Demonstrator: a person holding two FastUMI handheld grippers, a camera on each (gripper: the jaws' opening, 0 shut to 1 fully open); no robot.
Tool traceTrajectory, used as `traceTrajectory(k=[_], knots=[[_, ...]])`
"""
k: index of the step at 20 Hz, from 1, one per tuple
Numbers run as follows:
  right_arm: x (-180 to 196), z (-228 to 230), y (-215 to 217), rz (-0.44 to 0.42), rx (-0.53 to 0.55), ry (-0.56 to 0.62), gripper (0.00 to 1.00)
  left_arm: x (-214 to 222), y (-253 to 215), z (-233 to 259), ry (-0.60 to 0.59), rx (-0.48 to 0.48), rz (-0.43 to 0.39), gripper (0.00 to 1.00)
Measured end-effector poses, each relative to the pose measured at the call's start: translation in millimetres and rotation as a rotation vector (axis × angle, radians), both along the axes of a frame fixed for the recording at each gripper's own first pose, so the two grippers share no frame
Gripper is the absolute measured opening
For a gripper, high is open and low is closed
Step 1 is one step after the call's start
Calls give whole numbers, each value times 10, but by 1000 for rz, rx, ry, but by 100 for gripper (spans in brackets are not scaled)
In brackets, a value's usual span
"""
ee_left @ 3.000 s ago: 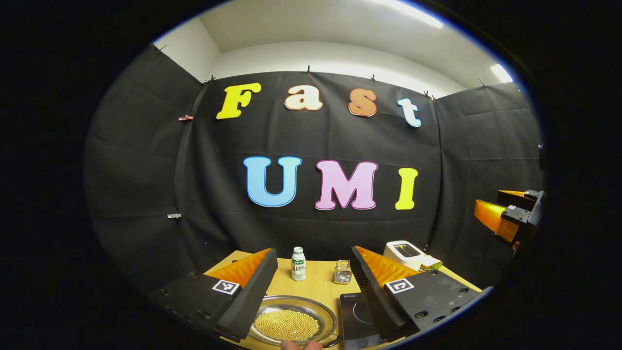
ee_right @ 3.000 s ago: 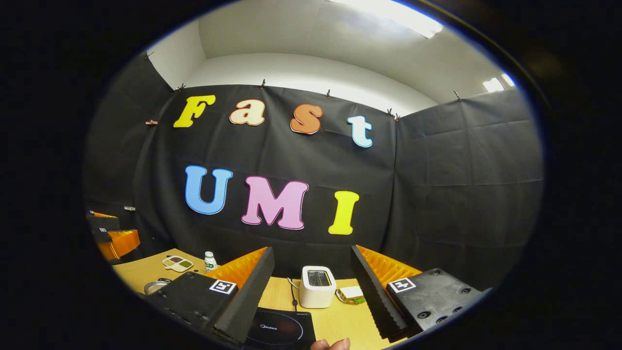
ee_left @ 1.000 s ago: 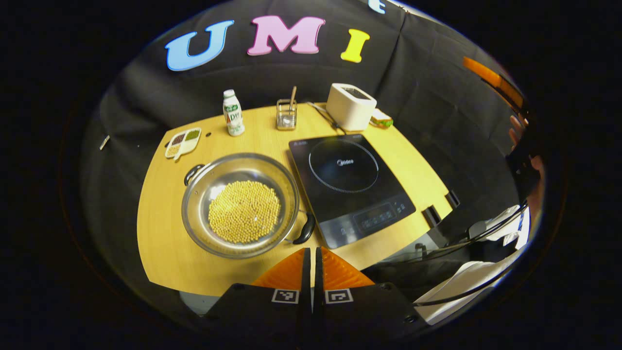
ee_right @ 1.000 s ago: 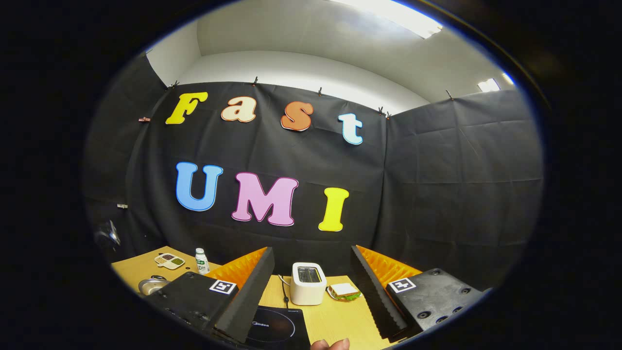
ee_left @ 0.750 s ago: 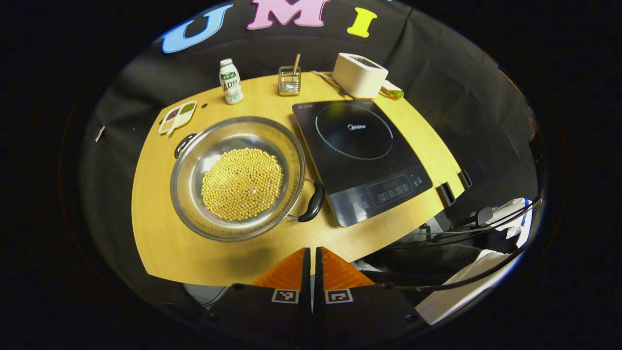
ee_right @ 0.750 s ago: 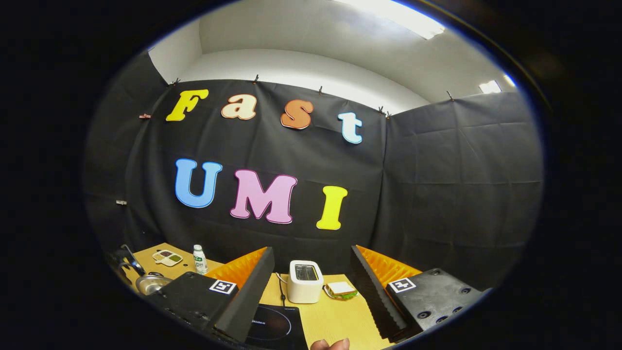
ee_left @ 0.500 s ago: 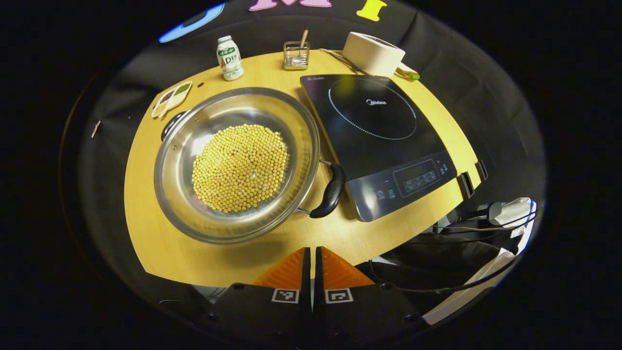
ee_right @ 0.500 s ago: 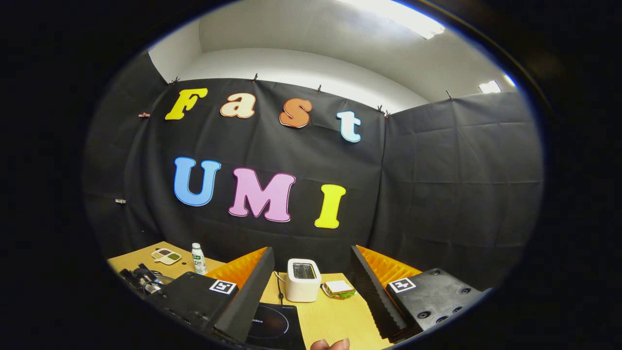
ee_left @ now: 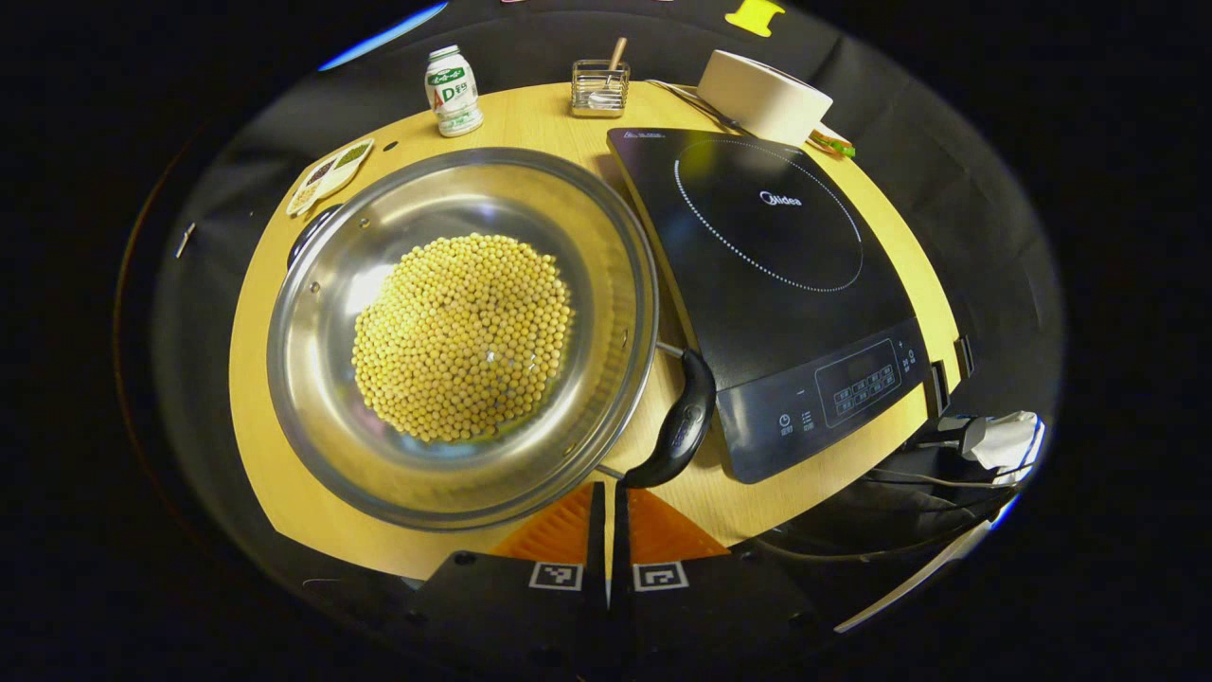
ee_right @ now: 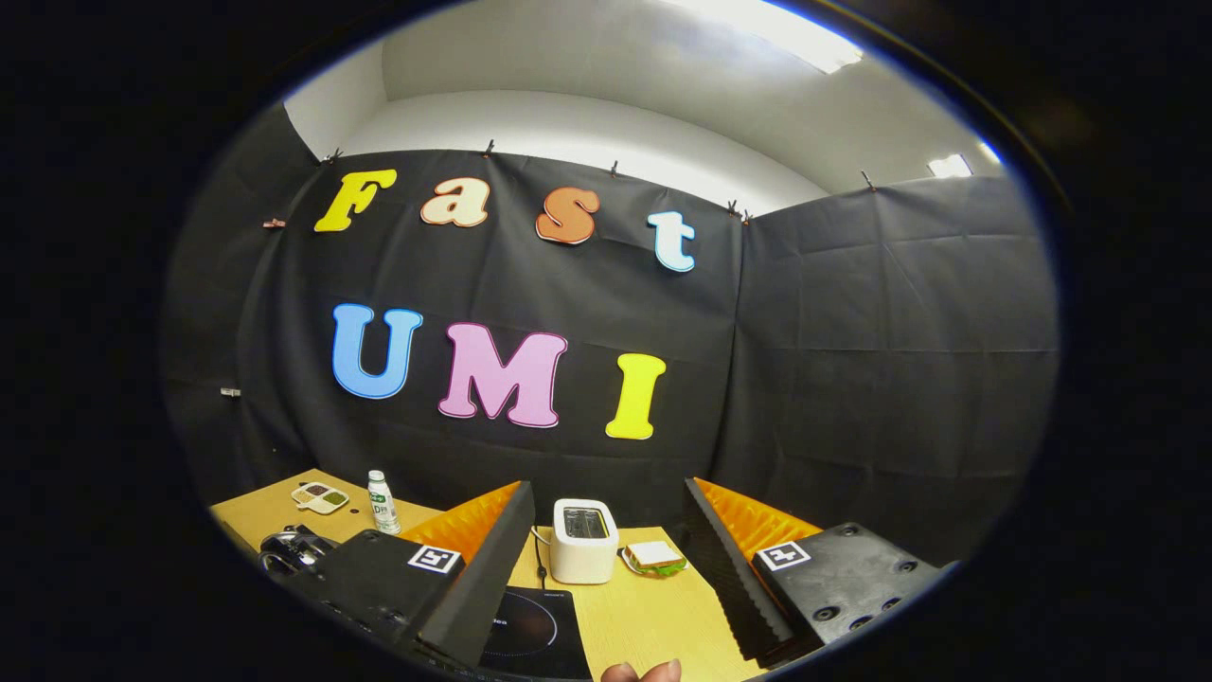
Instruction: First push the handle of the pot to place it horizontally, then grasp the pot with both hands and set it on the induction cooktop.
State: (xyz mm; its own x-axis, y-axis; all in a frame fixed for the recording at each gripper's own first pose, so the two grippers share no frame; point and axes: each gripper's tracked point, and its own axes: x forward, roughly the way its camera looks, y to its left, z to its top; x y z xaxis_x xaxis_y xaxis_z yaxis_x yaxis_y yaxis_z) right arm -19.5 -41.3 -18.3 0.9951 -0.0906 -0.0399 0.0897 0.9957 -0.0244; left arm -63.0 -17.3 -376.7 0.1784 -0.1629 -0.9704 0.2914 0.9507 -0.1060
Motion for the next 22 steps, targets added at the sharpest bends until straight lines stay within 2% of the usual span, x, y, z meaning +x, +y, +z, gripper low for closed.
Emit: traceTrajectory(k=[4,10,15,22], knots=[[24,-72,-68,-9,-5,13,98,110,-89,12,-16,14,-4,5],[83,-147,-176,-23,-11,28,98,379,-248,21,-30,-21,70,5],[130,-237,-265,-31,-23,50,98,633,-364,-2,-52,-14,73,5],[225,-327,-409,-64,-31,69,98,1051,-489,-3,-65,-63,162,5]])
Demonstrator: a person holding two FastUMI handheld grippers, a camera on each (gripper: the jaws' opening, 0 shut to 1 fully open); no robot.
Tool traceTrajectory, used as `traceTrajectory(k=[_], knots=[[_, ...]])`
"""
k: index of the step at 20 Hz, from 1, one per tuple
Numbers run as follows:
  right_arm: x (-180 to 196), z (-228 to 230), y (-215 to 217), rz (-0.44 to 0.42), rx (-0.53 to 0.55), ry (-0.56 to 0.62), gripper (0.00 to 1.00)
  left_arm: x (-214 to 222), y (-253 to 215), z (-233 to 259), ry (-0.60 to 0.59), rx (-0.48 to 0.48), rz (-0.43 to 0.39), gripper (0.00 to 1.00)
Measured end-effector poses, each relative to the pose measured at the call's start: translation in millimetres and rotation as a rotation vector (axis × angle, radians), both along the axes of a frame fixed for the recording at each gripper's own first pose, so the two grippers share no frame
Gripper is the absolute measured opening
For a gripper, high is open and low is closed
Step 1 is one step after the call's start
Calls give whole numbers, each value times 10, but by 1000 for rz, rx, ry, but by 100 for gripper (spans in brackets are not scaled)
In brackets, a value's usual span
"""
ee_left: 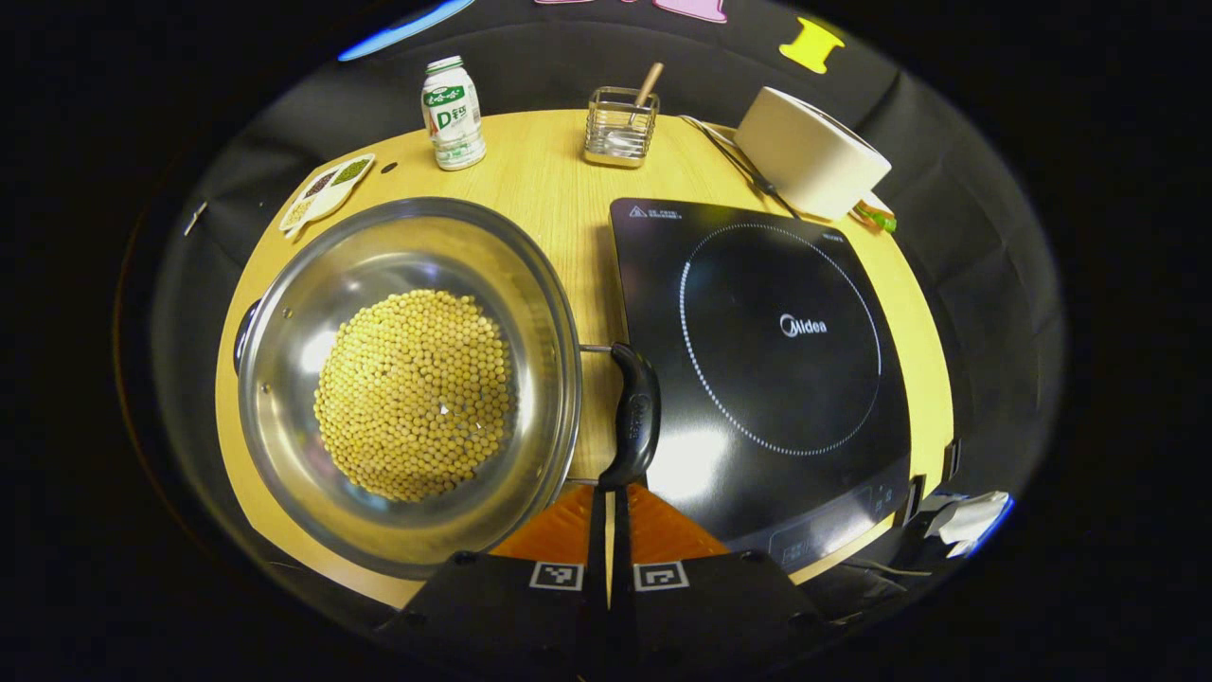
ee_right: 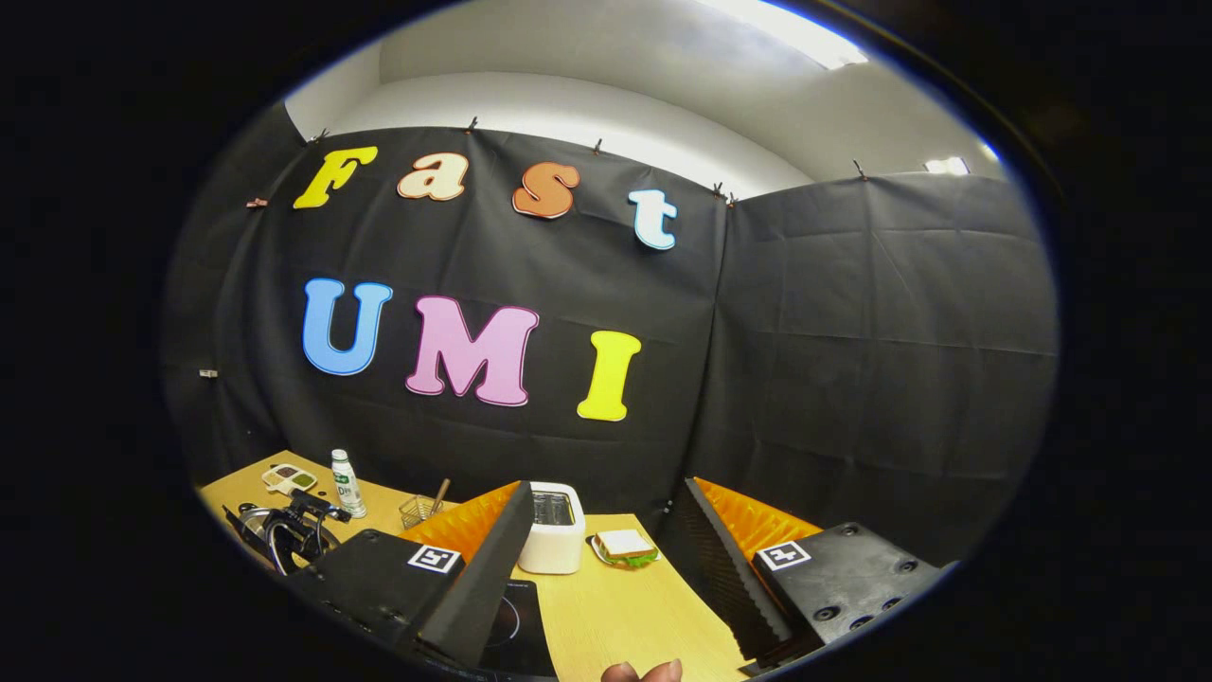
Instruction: First push the handle of the pot to place it horizontally, then grasp the pot with both hands and set it on the induction cooktop.
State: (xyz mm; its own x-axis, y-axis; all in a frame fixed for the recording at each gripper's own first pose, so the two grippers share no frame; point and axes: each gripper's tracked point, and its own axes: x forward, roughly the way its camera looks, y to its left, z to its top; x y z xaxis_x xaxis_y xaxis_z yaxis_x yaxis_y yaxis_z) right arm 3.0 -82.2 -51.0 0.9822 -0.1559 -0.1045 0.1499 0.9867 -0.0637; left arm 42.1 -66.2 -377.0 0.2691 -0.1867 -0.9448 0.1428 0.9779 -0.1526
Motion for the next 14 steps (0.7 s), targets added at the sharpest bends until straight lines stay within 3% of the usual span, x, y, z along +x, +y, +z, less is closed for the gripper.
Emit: traceTrajectory(k=[14], knots=[[167,-92,35,-27,-29,30,98,497,-36,37,-46,28,-47,5]])
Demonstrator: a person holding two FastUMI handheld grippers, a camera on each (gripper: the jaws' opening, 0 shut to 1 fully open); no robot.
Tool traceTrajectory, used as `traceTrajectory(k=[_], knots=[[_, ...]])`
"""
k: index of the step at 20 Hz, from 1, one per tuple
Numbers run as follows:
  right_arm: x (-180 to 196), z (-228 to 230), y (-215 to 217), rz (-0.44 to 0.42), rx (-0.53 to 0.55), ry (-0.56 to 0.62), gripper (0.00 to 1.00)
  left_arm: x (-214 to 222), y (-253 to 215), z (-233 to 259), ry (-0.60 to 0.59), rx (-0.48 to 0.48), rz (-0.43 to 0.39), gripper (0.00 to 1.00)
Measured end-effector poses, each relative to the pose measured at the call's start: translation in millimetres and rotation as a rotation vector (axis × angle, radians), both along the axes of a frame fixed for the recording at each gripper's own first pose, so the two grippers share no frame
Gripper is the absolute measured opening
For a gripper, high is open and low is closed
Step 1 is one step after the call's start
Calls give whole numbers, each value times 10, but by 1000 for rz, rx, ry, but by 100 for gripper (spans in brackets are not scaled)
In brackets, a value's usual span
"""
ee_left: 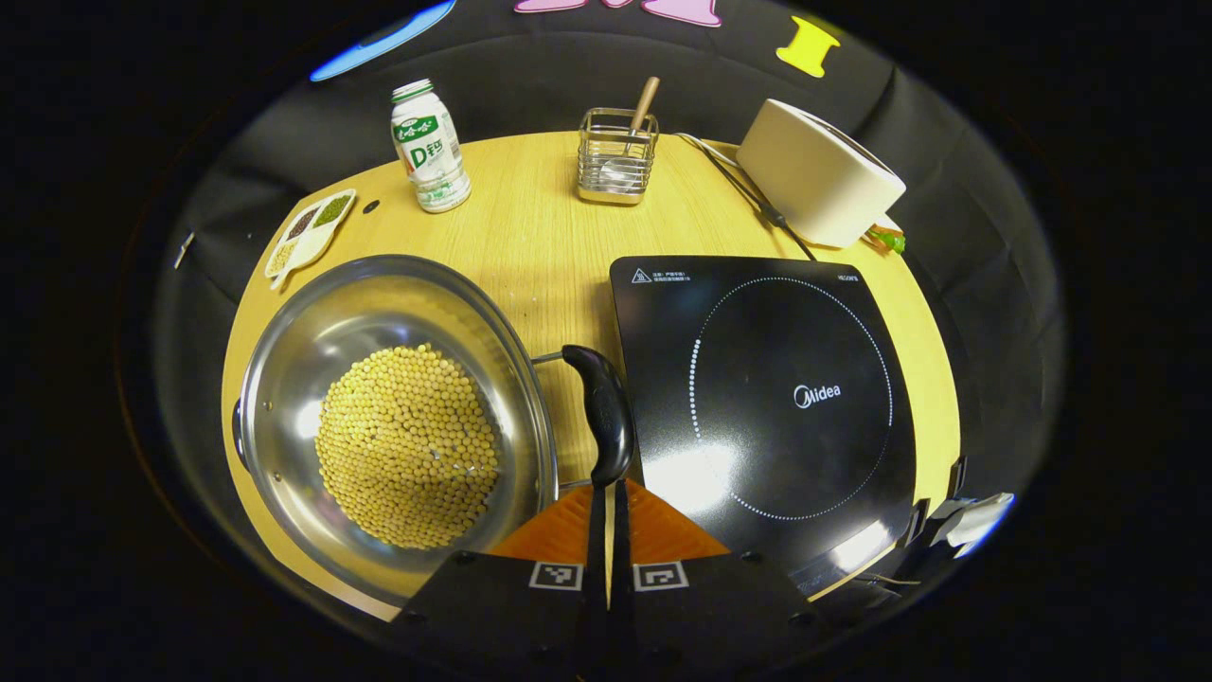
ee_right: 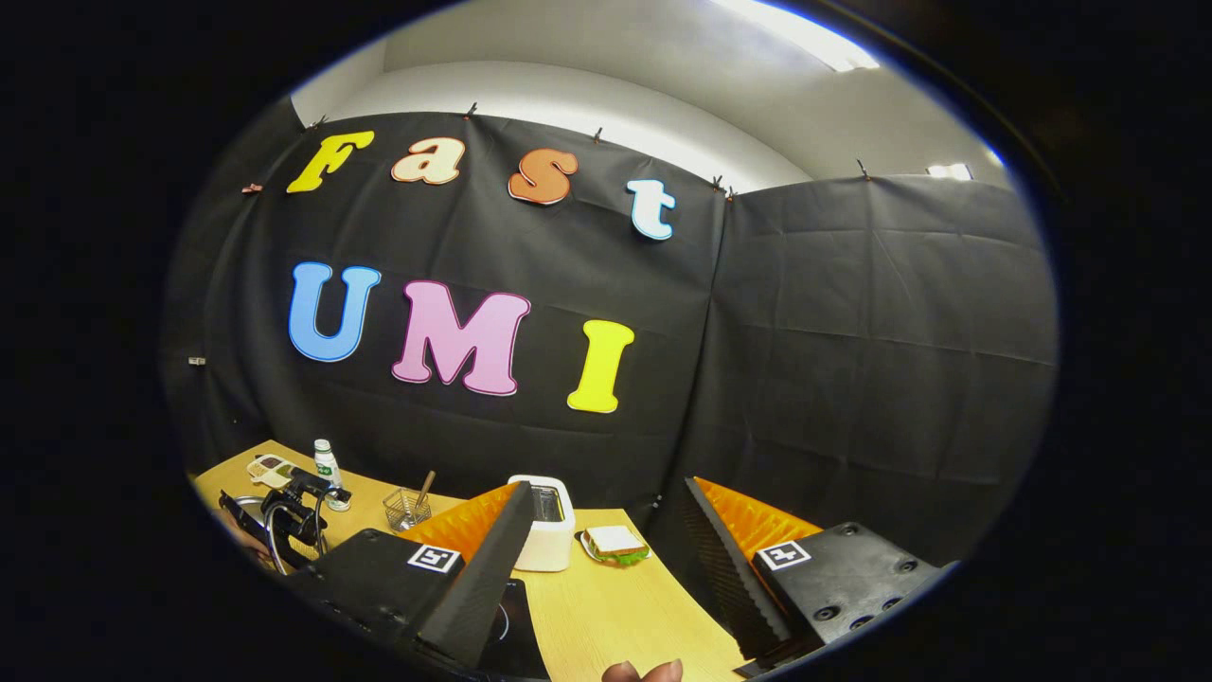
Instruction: First push the handle of the pot to place it horizontally, then grasp the pot with both hands and set it on the induction cooktop.
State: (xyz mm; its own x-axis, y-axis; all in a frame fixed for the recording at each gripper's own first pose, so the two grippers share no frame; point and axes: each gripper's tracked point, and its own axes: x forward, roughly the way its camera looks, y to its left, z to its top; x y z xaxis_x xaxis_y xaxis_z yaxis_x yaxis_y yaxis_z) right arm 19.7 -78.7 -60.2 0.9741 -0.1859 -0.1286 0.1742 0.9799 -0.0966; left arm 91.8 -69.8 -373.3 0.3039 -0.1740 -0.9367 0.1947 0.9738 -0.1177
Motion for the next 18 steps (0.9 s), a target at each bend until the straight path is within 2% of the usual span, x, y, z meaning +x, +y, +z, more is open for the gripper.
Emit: traceTrajectory(k=[5,9,11,15,16,18], knots=[[-11,-124,64,3,8,33,98,-150,-41,68,-13,-4,-49,5],[-28,-286,227,21,56,83,98,-325,-89,318,-91,-72,-92,7],[-10,-335,394,52,71,94,98,-390,-16,486,-146,-96,-100,27],[30,-523,773,119,85,133,98,-473,373,803,-248,-95,-59,96],[46,-588,922,150,108,154,98,-480,499,887,-274,-98,-36,99],[52,-746,1268,220,172,209,98,-468,749,1058,-325,-115,2,95]])
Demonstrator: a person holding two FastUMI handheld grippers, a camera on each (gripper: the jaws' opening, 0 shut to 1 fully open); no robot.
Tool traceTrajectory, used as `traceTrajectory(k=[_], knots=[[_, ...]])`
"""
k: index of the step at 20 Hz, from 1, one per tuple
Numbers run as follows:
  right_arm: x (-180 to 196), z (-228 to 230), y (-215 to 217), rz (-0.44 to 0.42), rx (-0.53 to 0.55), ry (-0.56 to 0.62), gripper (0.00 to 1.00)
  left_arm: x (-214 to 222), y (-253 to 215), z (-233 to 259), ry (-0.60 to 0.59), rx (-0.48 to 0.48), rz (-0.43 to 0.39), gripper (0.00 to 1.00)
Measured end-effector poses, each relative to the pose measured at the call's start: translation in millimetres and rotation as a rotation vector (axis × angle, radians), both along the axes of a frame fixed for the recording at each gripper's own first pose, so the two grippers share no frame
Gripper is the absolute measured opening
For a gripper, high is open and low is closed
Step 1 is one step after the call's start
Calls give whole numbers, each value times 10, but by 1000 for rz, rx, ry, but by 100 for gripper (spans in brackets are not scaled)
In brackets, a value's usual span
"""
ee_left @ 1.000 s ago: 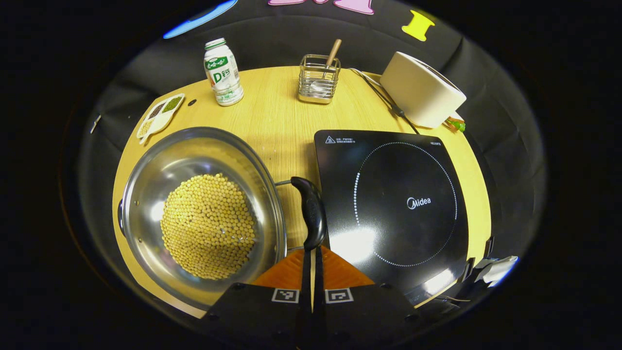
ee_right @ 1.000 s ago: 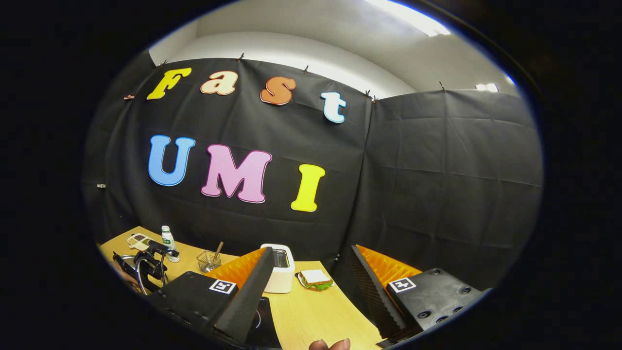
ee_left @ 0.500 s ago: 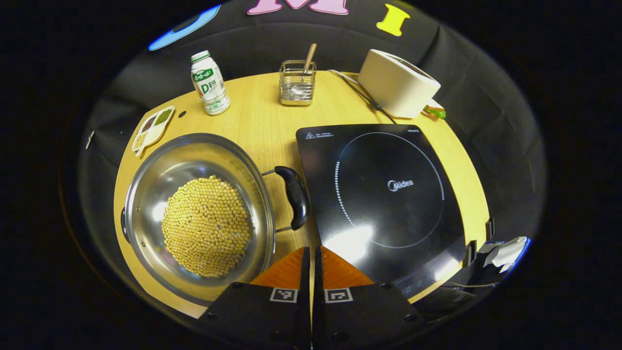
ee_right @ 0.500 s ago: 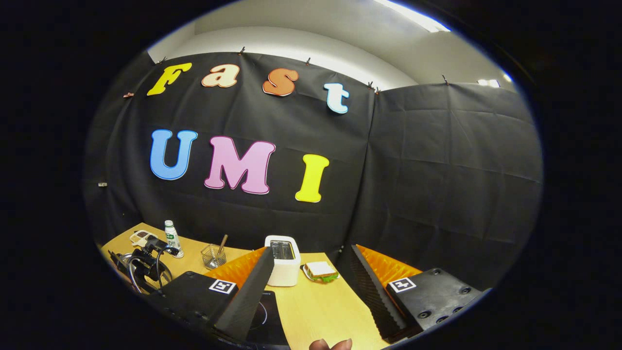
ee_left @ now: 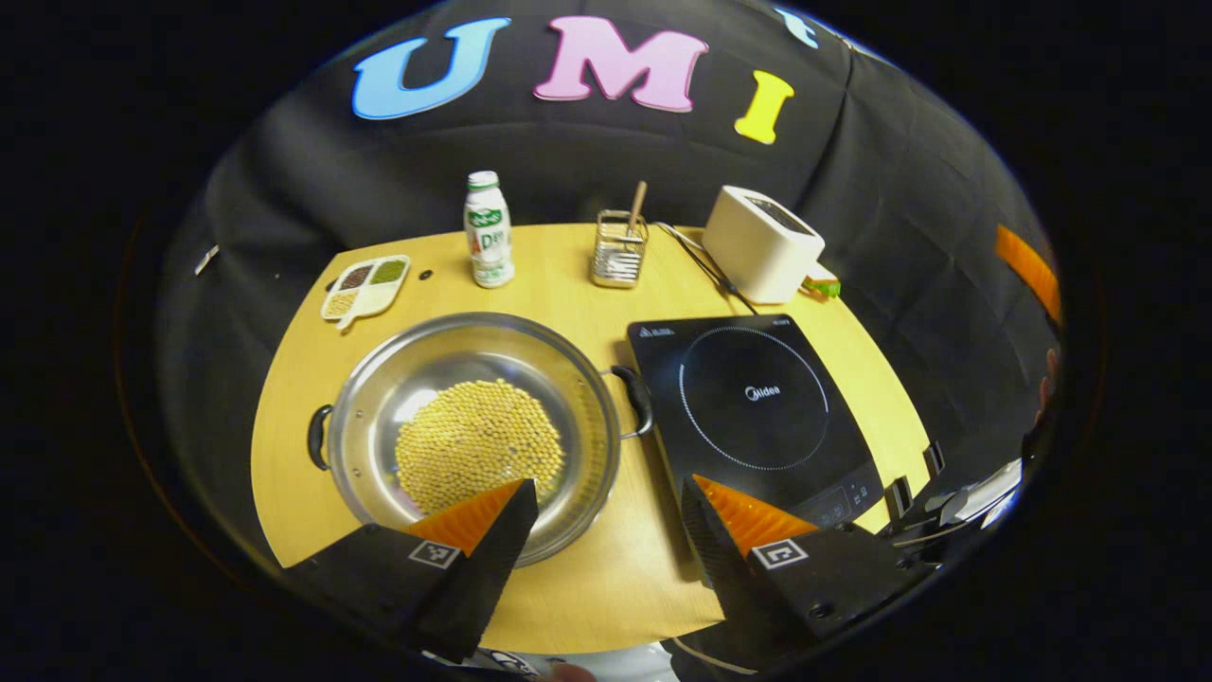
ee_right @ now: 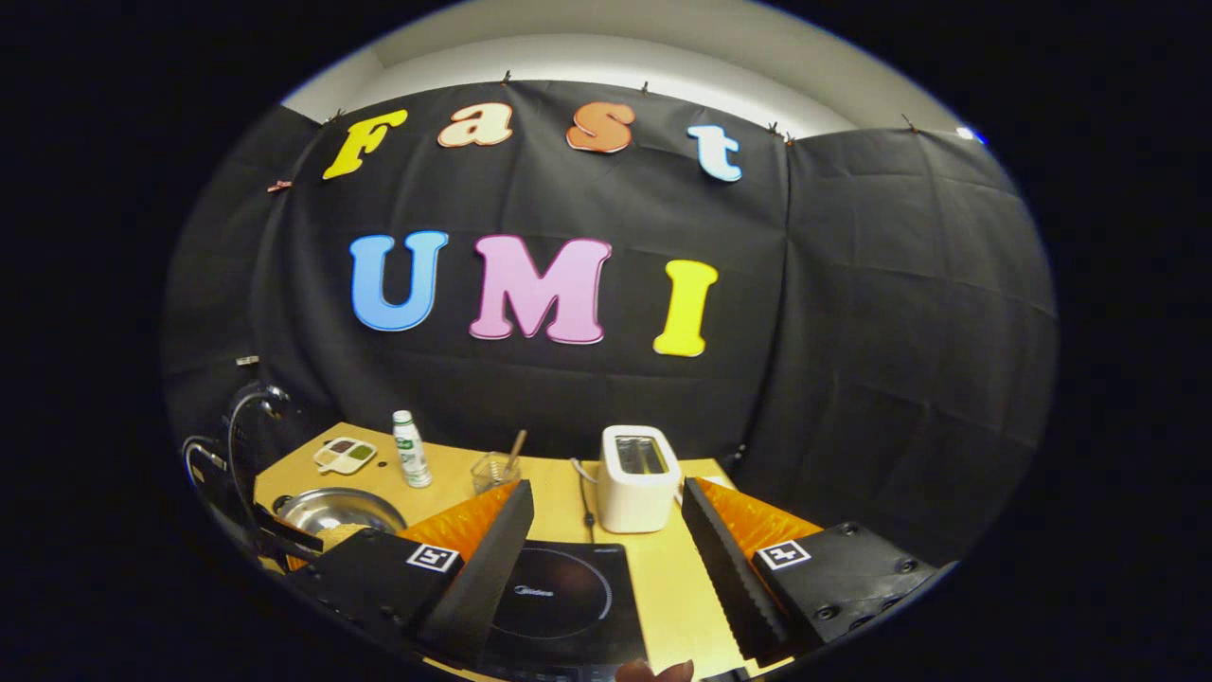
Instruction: First push the handle of the pot to place it horizontally, then grasp the pot with both hands and set it on the induction cooktop.
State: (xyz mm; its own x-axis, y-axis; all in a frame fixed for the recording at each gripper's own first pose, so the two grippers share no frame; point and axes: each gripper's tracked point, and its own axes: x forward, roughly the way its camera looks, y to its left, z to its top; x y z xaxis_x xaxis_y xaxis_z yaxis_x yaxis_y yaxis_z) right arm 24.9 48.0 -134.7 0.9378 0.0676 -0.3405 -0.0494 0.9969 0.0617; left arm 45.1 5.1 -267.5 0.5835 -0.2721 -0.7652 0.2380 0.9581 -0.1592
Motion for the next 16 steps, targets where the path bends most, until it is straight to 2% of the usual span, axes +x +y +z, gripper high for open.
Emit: traceTrajectory(k=[2,5,10,13,16], knots=[[6,-182,345,67,67,62,98,33,335,100,-47,6,33,96],[24,-502,810,148,137,162,98,93,949,62,-74,73,93,95],[100,-954,1407,254,168,289,99,147,1788,-204,-26,95,228,95],[149,-1186,1749,311,173,346,99,215,2095,-414,17,83,258,95],[160,-1457,2072,375,162,409,99,374,2308,-576,25,96,239,95]])
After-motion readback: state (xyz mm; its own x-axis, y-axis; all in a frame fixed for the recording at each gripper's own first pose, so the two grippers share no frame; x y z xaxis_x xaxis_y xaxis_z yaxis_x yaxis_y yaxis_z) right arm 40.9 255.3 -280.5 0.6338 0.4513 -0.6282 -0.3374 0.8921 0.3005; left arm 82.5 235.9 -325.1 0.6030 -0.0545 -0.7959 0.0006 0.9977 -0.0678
